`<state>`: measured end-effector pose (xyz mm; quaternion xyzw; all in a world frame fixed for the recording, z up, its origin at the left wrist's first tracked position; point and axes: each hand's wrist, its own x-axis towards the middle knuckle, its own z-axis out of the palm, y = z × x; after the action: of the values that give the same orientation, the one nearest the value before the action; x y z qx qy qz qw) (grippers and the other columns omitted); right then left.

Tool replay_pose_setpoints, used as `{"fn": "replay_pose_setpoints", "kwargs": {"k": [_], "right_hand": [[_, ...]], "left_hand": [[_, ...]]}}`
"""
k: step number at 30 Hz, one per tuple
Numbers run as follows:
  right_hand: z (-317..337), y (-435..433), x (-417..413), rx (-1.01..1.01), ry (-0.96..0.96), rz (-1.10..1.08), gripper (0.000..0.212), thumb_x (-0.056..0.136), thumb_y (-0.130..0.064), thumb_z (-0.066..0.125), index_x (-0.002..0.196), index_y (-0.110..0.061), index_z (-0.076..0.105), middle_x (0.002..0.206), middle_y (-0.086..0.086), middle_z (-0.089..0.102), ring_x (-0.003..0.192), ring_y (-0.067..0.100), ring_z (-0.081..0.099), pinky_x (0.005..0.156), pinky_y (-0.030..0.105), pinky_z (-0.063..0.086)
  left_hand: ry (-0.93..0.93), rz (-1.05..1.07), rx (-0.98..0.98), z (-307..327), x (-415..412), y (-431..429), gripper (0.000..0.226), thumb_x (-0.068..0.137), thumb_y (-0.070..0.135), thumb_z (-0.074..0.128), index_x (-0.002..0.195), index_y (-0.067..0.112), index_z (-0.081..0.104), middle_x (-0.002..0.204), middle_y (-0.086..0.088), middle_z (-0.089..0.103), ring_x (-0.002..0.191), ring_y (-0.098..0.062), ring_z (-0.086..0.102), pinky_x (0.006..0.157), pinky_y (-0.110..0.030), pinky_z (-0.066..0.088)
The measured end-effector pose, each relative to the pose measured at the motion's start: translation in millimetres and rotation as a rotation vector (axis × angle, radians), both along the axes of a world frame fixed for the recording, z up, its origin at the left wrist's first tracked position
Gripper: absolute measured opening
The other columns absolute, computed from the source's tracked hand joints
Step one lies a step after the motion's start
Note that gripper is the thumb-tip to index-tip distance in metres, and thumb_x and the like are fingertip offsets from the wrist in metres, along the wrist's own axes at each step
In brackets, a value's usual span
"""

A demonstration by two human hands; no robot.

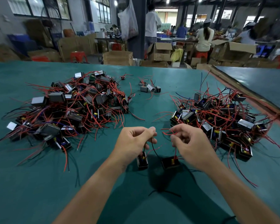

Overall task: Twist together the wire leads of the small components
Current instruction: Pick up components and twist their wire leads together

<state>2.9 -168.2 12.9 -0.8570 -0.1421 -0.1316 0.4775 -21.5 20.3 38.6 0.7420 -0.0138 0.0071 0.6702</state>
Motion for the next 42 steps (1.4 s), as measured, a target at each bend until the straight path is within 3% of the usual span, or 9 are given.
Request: {"fn": "replay_pose_setpoints", "kwargs": {"k": [5, 10, 16, 21, 25, 29, 33, 36, 42], "right_hand": [[3, -1, -2, 0.011, -0.028, 0.033, 0.017, 0.093, -0.017, 0.062, 0.079, -0.026, 0.066, 0.058, -0.002, 0.066, 0.041, 0.002, 0.047, 0.044, 0.011, 0.034], [2, 0, -2, 0.03, 0.031, 0.043, 0.022, 0.094, -0.017, 0.06, 0.074, -0.025, 0.063, 0.048, 0.006, 0.058, 0.042, 0.015, 0.045, 0.046, 0.036, 0.042], [-1, -2, -1, -0.067, 0.093, 0.061, 0.017, 0.094, -0.02, 0.059, 0.077, -0.023, 0.063, 0.051, 0.015, 0.055, 0.043, 0.017, 0.041, 0.047, 0.031, 0.037], [0, -3, -1, -0.087, 0.088, 0.073, 0.017, 0.093, -0.016, 0.061, 0.079, -0.024, 0.065, 0.059, 0.0, 0.068, 0.042, 0.003, 0.048, 0.046, 0.016, 0.037], [0, 0, -4, -0.063, 0.075, 0.146, 0.019, 0.092, -0.012, 0.061, 0.082, -0.027, 0.067, 0.068, -0.005, 0.071, 0.045, 0.007, 0.05, 0.049, 0.023, 0.042], [3, 1, -7, -0.113, 0.0, 0.182, 0.021, 0.091, -0.011, 0.063, 0.084, -0.031, 0.068, 0.062, -0.014, 0.064, 0.048, 0.025, 0.053, 0.047, 0.028, 0.042], [3, 3, -9, -0.098, 0.001, 0.189, 0.02, 0.09, -0.01, 0.065, 0.084, -0.029, 0.069, 0.055, -0.019, 0.059, 0.044, 0.01, 0.044, 0.045, 0.025, 0.037], [3, 3, -9, -0.08, -0.008, 0.173, 0.018, 0.088, -0.012, 0.066, 0.084, -0.029, 0.07, 0.055, -0.018, 0.059, 0.045, 0.012, 0.044, 0.045, 0.033, 0.039], [3, 0, -7, -0.087, -0.001, 0.189, 0.014, 0.087, -0.015, 0.069, 0.079, -0.027, 0.069, 0.052, -0.013, 0.056, 0.043, 0.007, 0.041, 0.043, 0.025, 0.034]], "left_hand": [[0.05, -0.028, -0.02, 5, 0, 3, 0.028, 0.097, 0.02, 0.051, 0.087, 0.012, 0.076, 0.083, -0.004, 0.076, 0.073, -0.01, 0.061, 0.064, -0.025, 0.047], [0.128, -0.193, -0.074, 5, -1, 7, 0.044, 0.086, -0.017, 0.044, 0.088, 0.014, 0.074, 0.086, -0.002, 0.076, 0.074, -0.014, 0.062, 0.062, -0.02, 0.052], [0.196, -0.294, -0.149, 1, 2, 13, 0.036, 0.088, -0.013, 0.049, 0.102, 0.013, 0.069, 0.091, -0.006, 0.074, 0.071, -0.015, 0.064, 0.063, -0.024, 0.054], [0.232, -0.331, -0.169, -1, 2, 14, 0.031, 0.085, -0.013, 0.057, 0.104, 0.009, 0.068, 0.091, -0.006, 0.073, 0.07, -0.015, 0.066, 0.066, -0.025, 0.054], [0.236, -0.393, -0.125, -3, 3, 16, 0.037, 0.082, -0.017, 0.06, 0.102, 0.014, 0.067, 0.091, -0.003, 0.074, 0.071, -0.011, 0.068, 0.071, -0.026, 0.053], [0.247, -0.451, -0.086, -2, 2, 16, 0.037, 0.08, -0.017, 0.063, 0.098, 0.015, 0.067, 0.088, -0.003, 0.071, 0.066, -0.006, 0.064, 0.06, -0.018, 0.05], [0.242, -0.38, -0.087, -5, 1, 13, 0.027, 0.083, -0.01, 0.065, 0.098, 0.013, 0.066, 0.08, -0.001, 0.071, 0.064, -0.009, 0.06, 0.058, -0.024, 0.043], [0.224, -0.335, -0.079, -5, 2, 12, 0.027, 0.082, -0.009, 0.066, 0.102, 0.009, 0.064, 0.081, -0.004, 0.073, 0.061, -0.013, 0.058, 0.056, -0.024, 0.044], [0.224, -0.352, -0.064, -3, 1, 9, 0.026, 0.082, -0.006, 0.07, 0.102, 0.008, 0.061, 0.082, -0.006, 0.074, 0.05, -0.012, 0.057, 0.047, -0.019, 0.044]]}}
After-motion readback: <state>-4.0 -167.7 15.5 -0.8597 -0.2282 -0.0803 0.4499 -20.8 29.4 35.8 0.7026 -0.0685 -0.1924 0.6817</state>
